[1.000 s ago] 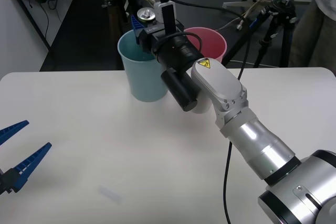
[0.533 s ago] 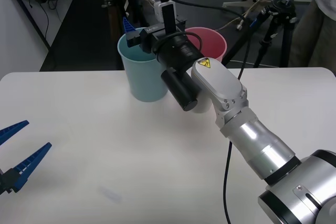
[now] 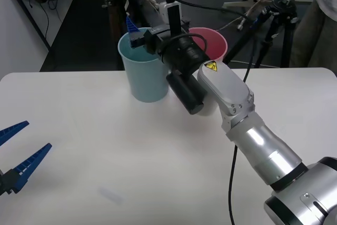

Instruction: Grasp the object on the table and drop it into the matching bin: aluminum can to the light blue bin, PET bottle to the pink bin.

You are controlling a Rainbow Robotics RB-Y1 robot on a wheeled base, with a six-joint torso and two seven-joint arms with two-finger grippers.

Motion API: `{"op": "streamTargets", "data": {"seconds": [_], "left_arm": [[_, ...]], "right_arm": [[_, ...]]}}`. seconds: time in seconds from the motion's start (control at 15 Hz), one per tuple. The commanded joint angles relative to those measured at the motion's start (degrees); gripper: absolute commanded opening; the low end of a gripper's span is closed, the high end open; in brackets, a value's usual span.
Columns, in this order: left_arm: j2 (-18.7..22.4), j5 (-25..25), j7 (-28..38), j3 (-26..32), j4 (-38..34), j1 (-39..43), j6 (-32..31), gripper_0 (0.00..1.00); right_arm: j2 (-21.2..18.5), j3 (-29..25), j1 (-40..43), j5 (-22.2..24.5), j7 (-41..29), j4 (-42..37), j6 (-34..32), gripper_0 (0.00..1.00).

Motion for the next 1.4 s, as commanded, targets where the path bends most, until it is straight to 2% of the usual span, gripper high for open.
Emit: {"op": "streamTargets", "data": {"seconds": [0.07, 0.4, 0.8, 1.07, 1.4], "left_arm": [[0.0, 0.0, 0.0, 0.0, 0.0, 0.0, 0.0, 1.0], [0.0, 0.0, 0.0, 0.0, 0.0, 0.0, 0.0, 1.0], [0.0, 0.0, 0.0, 0.0, 0.0, 0.0, 0.0, 1.0], [0.0, 0.0, 0.0, 0.0, 0.0, 0.0, 0.0, 1.0], [0.0, 0.0, 0.0, 0.0, 0.0, 0.0, 0.0, 1.0]], "right_arm": [[-3.1, 1.3, 5.4, 0.0, 0.0, -6.4, -1.1, 1.0], [-9.8, 1.7, 15.9, -0.9, -0.3, -17.8, -5.2, 1.0], [-19.2, -3.0, 29.1, -2.6, -1.3, -28.9, -11.3, 1.0], [-20.1, -12.0, 36.1, -5.3, -0.5, -29.0, -23.5, 1.0], [-20.7, -20.9, 45.8, -5.0, 0.7, -28.9, -33.0, 1.0]]}}
